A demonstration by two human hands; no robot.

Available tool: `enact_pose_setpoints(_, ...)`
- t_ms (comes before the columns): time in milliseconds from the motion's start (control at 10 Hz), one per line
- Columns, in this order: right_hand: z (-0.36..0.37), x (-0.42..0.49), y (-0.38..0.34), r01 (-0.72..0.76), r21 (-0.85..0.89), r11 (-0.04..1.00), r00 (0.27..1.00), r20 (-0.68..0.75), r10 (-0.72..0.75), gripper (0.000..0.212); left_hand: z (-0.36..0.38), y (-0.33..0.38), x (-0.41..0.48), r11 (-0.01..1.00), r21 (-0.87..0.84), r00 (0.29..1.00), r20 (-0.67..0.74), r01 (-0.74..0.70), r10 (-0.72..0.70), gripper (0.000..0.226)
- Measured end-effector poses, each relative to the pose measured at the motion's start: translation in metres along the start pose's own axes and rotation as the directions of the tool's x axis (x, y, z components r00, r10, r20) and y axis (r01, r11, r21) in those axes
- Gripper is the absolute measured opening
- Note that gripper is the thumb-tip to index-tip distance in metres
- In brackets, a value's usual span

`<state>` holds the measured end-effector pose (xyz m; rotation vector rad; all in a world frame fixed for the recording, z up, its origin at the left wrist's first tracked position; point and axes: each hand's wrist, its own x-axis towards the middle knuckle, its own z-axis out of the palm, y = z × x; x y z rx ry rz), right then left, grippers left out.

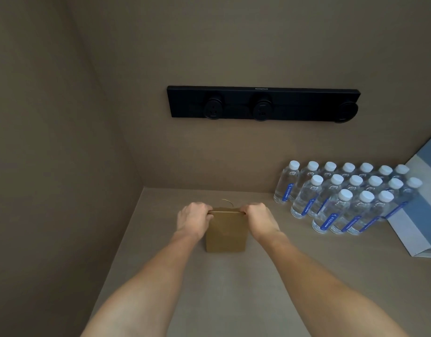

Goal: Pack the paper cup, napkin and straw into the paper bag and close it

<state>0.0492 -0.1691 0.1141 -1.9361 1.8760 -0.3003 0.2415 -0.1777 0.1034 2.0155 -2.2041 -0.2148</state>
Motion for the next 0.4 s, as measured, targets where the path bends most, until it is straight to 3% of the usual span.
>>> enact_pose_setpoints(200,-0.011,-0.005,0.001,0.064,-0.087,0.994,0.996,0.061,-0.059,0.032,-0.015,0.004,-0.004,0.995,0.072,0.993,0.097,-0.076,0.069,0.027)
enact_pose_setpoints(400,-0.047,-0.004,-0.023,0.095,-0.181,0.979,0.977,0.206,-0.057,0.039,-0.067,0.019,0.014,0.987,0.104,0.912,0.403,-0.122,0.071,0.044)
